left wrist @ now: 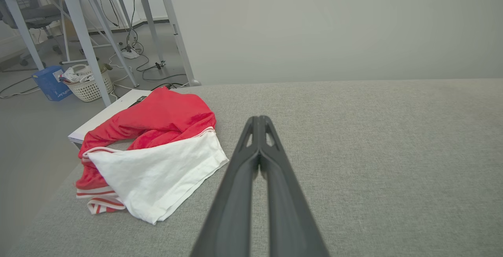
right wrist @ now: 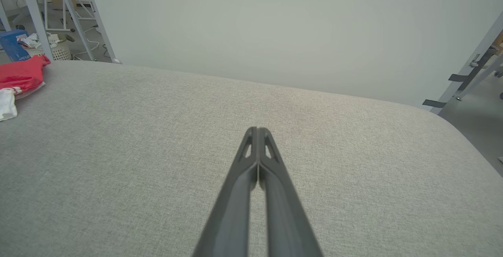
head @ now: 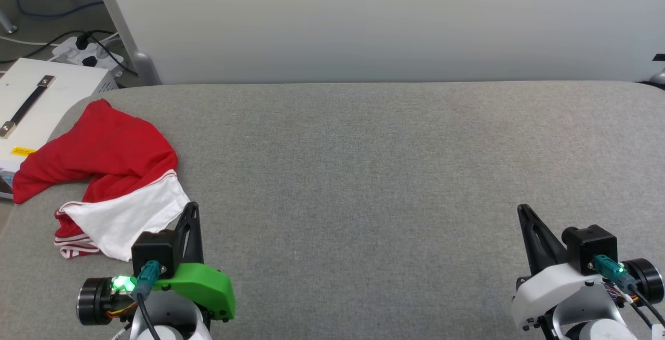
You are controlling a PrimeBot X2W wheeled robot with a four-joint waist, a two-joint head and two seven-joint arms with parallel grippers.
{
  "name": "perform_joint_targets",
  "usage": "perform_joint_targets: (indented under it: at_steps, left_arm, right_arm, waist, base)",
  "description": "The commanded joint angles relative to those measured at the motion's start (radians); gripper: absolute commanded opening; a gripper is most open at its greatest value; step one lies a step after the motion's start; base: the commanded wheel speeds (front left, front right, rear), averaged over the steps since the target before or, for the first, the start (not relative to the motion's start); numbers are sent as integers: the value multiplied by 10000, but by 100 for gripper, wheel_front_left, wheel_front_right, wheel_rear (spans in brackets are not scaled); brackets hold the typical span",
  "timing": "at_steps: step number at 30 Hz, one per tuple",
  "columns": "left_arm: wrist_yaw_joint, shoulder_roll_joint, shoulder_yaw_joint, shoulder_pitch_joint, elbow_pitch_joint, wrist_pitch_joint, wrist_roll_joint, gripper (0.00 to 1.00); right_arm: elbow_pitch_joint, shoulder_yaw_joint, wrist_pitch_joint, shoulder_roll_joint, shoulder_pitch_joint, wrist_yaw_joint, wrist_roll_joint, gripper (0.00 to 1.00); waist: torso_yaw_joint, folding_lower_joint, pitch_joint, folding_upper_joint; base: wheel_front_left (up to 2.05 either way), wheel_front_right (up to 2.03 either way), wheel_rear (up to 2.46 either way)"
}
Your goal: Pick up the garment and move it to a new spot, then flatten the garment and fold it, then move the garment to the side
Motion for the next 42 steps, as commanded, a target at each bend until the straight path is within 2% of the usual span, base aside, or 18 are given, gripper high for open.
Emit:
perform_joint_targets:
  at_steps: [1,19,20,42]
  left_arm:
    - [-41,-43,11,5,-24,-7,87,0]
    - [-41,-43,11,5,-24,-7,87,0]
    - [2,2,0,0,0,0,-2,100]
    - [172,-5,-63,-32,-48,-378,-211,100]
  right_arm:
    - [-47,-26,30,7,-165,-6,-97,0]
    - [-47,-26,30,7,-165,-6,-97,0]
    - [2,2,0,0,2,0,4,100]
    - [-266,-170,-372,1,2,-1,550,100]
  waist:
    - [0,0,0,0]
    - [0,0,0,0]
    - [0,0,0,0]
    - [1,0,22,0]
  base:
    - [0,0,0]
    - [0,0,0]
    - [0,0,0]
    - [0,0,0]
